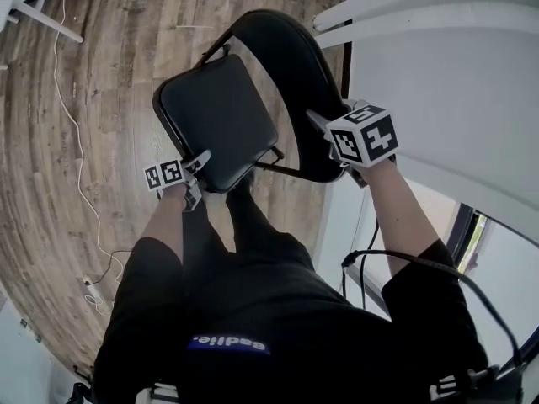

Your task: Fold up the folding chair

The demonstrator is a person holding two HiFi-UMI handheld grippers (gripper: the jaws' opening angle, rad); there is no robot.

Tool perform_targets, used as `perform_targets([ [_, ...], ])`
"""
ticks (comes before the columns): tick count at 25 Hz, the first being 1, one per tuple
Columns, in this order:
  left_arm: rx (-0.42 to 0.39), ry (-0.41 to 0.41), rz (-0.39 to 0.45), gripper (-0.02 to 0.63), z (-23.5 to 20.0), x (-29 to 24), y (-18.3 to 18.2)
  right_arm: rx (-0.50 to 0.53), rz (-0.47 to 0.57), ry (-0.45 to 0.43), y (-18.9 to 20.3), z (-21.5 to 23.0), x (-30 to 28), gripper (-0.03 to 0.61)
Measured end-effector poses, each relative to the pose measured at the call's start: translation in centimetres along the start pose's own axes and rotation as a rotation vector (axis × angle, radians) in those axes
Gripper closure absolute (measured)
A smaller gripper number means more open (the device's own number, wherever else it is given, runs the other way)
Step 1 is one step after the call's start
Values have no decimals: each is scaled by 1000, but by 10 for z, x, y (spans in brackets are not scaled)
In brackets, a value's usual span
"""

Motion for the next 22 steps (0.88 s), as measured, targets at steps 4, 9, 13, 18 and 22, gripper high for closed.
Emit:
perform_targets([
  [4,-4,21,19,394,27,0,1,10,-6,24,-4,-14,10,520],
  [9,1,39,36,407,58,-1,7,33,-14,48,-5,-32,22,521],
  [13,7,52,46,420,81,-6,15,54,-17,63,-2,-43,30,520],
  [18,6,66,54,430,109,-9,17,-2,-3,14,-2,-60,40,517],
  [22,-3,91,59,436,133,-15,13,-13,0,33,-5,-73,47,520],
])
Point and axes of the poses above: the fingertips, and each gripper's own axes: x backward along the fingers, z to its right, y out of its underside, the point moved 6 cm from there along x, backward along the fingers, and after that the axes turned 12 degrees about -z, right-handed, at the moved point
